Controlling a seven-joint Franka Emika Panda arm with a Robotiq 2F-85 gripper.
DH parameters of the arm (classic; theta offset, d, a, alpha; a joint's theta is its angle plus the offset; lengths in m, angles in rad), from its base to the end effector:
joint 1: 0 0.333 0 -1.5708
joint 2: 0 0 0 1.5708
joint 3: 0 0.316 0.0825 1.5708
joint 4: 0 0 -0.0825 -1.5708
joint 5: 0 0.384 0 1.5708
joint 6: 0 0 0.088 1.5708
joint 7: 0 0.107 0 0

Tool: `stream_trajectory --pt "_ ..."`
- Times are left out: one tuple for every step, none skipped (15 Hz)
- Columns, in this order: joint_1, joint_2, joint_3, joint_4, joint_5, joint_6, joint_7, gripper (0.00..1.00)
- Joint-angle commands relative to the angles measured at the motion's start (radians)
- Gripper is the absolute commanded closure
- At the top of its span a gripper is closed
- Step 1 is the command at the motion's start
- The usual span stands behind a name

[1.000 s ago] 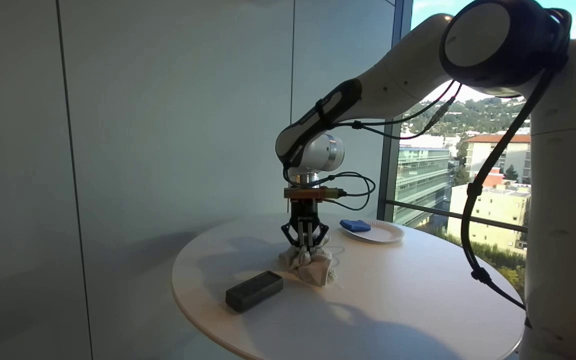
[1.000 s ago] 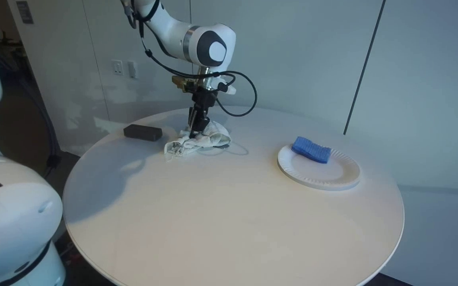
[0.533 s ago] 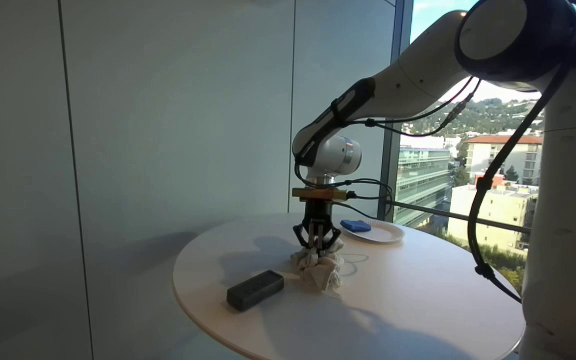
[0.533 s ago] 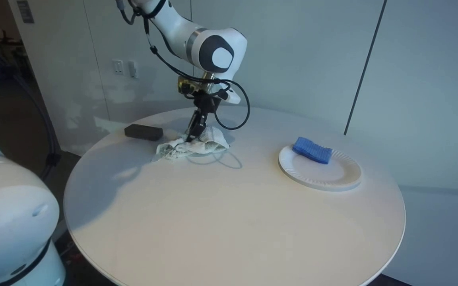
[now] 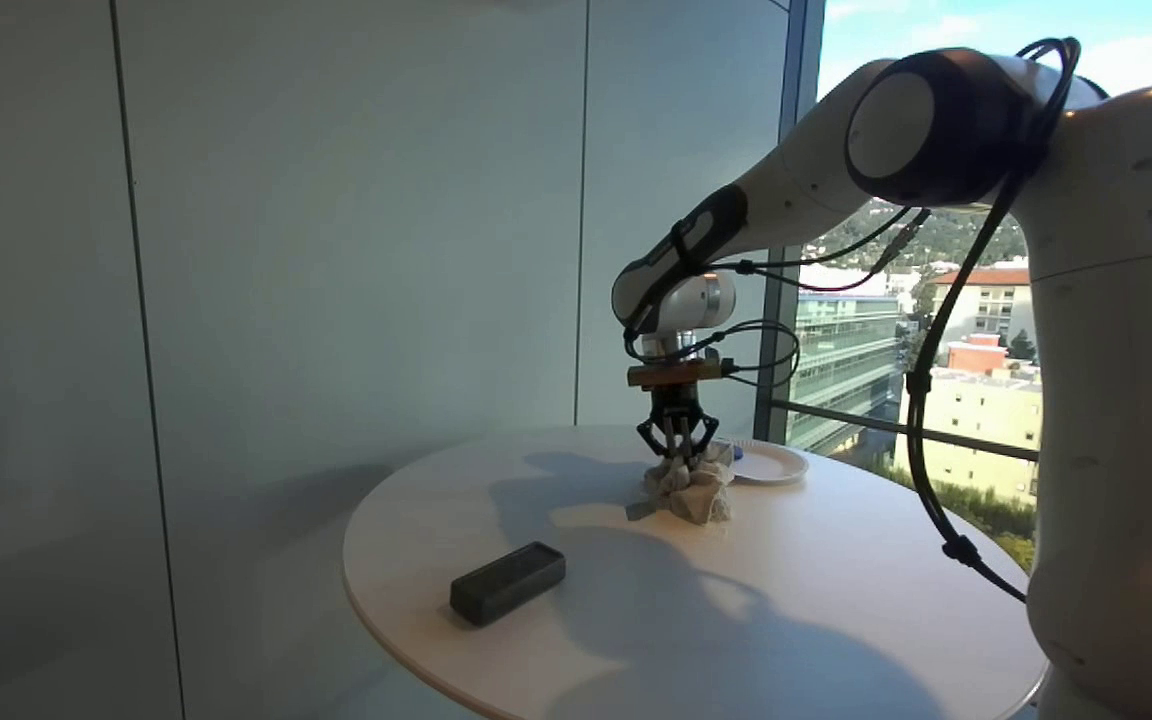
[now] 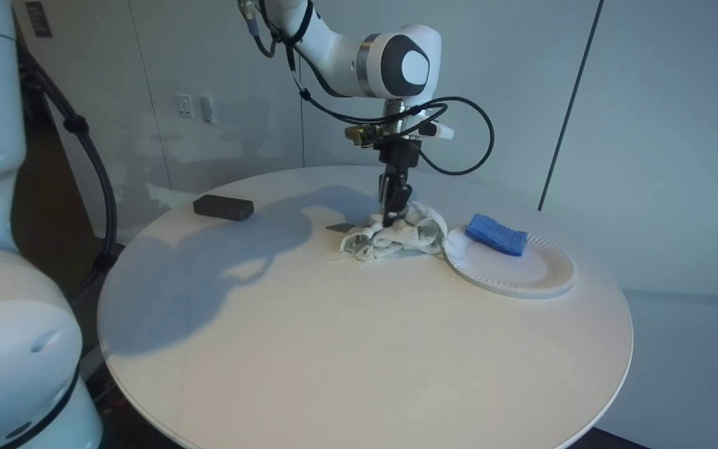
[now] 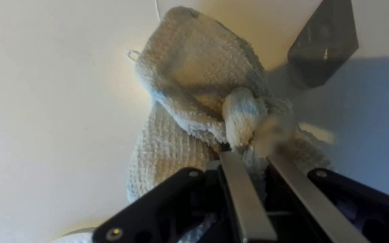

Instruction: Wipe a small part of the table using the towel

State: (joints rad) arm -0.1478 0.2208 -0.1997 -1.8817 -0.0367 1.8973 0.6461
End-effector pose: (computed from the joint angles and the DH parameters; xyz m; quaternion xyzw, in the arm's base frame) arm 0.5524 -0.1978 0.3796 0.8777 -0.4670 -0.0935 0.0530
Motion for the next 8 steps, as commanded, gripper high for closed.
stream_trajectory --pt "0.052 0.024 0.047 0.099 -0.018 0.008 -0.07 0.93" --pt "0.065 0.013 0.061 0.097 -0.009 0.031 -0.088 0.93" --pt "0.076 0.003 0.075 0.09 -0.001 0.057 -0.108 0.93" --pt "0.083 -0.012 0.087 0.073 0.014 0.095 -0.132 0.93" --pt "0.088 -0.023 0.097 0.053 0.025 0.137 -0.16 0.93" --pt "0.09 -0.033 0.106 0.029 0.047 0.182 -0.193 0.93" --pt "0.087 -0.028 0.115 0.006 0.082 0.239 -0.233 0.93" --pt "0.08 -0.005 0.125 -0.012 0.125 0.292 -0.29 0.93"
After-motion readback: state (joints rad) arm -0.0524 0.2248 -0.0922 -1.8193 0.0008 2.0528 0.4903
